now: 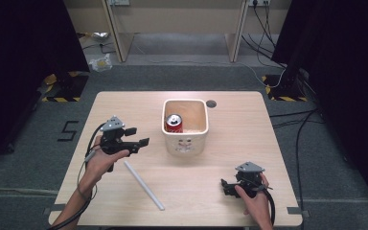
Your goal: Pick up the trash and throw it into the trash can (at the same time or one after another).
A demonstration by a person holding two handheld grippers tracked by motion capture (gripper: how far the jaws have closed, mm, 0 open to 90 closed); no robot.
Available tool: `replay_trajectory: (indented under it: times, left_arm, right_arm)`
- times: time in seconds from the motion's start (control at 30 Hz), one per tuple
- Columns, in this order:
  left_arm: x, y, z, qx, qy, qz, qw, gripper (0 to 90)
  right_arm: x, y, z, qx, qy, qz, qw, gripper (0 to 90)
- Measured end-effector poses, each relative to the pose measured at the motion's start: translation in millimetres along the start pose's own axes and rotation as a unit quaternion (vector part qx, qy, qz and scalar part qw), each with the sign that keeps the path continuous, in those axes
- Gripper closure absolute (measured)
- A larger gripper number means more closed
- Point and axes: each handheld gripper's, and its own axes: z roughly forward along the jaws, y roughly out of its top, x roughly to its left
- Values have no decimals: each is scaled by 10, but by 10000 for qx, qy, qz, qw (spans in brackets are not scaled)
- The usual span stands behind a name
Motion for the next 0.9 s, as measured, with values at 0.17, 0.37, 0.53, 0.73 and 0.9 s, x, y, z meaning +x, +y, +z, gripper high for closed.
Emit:
replay_trajectory:
  times: [0.17, 0.37, 0.53, 0.73, 0.9]
  left_arm:
    - [-62, -231, -45, 22, 61, -18, 10000, 275]
    - [-142, -443, -52, 125, 195, 36, 9997, 276]
    - [-187, -655, -47, 299, 269, 64, 9992, 279]
    - [-205, -829, -74, 280, 349, -85, 9990, 275]
    - [-234, -940, -68, 312, 431, -164, 9984, 273]
  right_arm:
    - [0, 0, 0, 0, -1, 0, 10000, 2]
    - [0, 0, 0, 0, 0, 1, 10000, 2]
    - [-1, 0, 1, -4, 0, -6, 10000, 2]
    - [0, 0, 0, 0, 0, -1, 10000, 2]
    - [-1, 0, 1, -5, 0, -8, 10000, 2]
